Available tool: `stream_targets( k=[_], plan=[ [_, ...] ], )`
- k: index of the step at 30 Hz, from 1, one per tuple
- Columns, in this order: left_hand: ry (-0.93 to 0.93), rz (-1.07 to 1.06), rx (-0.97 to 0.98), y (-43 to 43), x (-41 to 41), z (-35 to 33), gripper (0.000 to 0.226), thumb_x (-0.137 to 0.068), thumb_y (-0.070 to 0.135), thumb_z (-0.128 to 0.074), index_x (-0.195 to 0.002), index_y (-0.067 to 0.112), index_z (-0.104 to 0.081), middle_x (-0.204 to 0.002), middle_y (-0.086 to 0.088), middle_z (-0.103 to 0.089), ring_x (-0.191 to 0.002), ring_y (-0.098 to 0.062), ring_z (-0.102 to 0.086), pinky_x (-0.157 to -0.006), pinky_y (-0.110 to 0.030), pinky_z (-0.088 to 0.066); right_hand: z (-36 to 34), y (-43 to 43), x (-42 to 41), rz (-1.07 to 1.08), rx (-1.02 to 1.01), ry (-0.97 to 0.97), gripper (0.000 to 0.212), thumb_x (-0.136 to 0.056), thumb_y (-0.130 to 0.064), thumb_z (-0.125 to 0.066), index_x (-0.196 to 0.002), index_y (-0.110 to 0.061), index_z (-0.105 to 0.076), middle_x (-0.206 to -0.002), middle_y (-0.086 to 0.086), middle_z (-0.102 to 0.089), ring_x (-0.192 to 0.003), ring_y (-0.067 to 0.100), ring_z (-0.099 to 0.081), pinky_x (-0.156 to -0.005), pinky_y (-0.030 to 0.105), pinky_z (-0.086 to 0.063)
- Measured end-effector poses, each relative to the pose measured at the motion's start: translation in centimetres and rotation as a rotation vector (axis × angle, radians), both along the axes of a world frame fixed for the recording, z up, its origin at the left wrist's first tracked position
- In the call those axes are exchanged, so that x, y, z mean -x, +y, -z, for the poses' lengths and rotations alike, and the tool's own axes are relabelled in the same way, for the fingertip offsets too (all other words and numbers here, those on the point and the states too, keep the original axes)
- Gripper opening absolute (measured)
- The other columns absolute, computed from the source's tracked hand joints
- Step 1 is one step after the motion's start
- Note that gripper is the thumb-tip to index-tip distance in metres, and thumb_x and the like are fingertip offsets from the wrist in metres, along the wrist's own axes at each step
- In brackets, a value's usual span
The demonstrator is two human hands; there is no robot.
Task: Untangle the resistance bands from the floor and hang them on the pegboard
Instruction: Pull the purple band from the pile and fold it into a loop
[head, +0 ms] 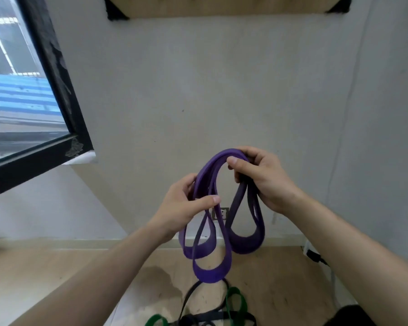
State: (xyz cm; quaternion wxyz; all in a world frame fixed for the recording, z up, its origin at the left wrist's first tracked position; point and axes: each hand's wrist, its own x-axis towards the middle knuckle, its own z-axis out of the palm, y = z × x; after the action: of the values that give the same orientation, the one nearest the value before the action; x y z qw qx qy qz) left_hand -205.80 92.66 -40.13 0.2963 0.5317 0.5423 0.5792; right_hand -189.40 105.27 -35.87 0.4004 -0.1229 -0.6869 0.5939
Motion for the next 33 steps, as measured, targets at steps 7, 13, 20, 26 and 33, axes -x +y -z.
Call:
stream_targets(
  k=[7, 13, 20, 26, 33],
  plan=[
    [-0.253, -0.137, -0.157, 2.1, -0.6, -3.8, 0.047, -0.08, 0.019, -0.073, -0.125, 0.017, -0.059, -0.082, -0.012, -0.07, -0.073, -0.022, -0.062, -0.067, -0.028, -0.055, -1.2, 1.2, -1.1, 0.159, 0.038, 0.071, 0.032, -0.091, -0.011, -0.072, -0.118, -0.023, -0.061, -0.102, 0.007, -0.06, -0.075, 0.019, -0.058, -0.068, 0.031, -0.052],
    [-0.228, -0.194, -0.271, 6.2, -0.3, -11.5, 0.02, -0.088, 0.014, -0.074, -0.103, 0.027, -0.07, -0.082, -0.008, -0.073, -0.07, -0.02, -0.069, -0.067, -0.029, -0.058, -5.8, 2.5, -1.2, 0.299, -0.165, 0.202, 0.028, -0.092, -0.011, -0.071, -0.113, -0.029, -0.068, -0.103, 0.0, -0.065, -0.078, 0.027, -0.063, -0.07, 0.029, -0.058],
    [-0.07, -0.271, -0.411, 12.0, -1.5, -21.4, 0.011, -0.089, 0.022, -0.075, -0.098, 0.027, -0.073, -0.098, -0.003, -0.074, -0.078, -0.024, -0.075, -0.069, -0.028, -0.06, -16.2, 7.2, -1.6, 0.452, -0.248, 0.298, 0.02, -0.093, -0.014, -0.069, -0.104, -0.031, -0.072, -0.099, 0.003, -0.069, -0.086, 0.031, -0.07, -0.072, 0.035, -0.062],
    [-0.013, -0.315, -0.487, 16.8, -3.1, -28.4, 0.011, -0.087, 0.028, -0.074, -0.097, 0.031, -0.07, -0.101, 0.0, -0.075, -0.093, -0.024, -0.074, -0.09, -0.048, -0.06, -22.7, 11.1, -1.0, 0.598, -0.362, 0.351, 0.021, -0.094, -0.02, -0.068, -0.104, -0.039, -0.068, -0.097, -0.008, -0.07, -0.086, 0.024, -0.071, -0.073, 0.035, -0.063],
    [0.046, -0.257, -0.509, 20.0, -2.6, -31.8, 0.032, -0.081, 0.033, -0.082, -0.108, 0.029, -0.067, -0.108, 0.0, -0.072, -0.099, -0.024, -0.071, -0.095, -0.046, -0.058, -27.1, 14.8, 1.2, 0.681, -0.394, 0.407, 0.02, -0.096, -0.02, -0.065, -0.113, -0.028, -0.068, -0.095, -0.01, -0.068, -0.09, 0.019, -0.069, -0.081, 0.046, -0.061]
  ],
)
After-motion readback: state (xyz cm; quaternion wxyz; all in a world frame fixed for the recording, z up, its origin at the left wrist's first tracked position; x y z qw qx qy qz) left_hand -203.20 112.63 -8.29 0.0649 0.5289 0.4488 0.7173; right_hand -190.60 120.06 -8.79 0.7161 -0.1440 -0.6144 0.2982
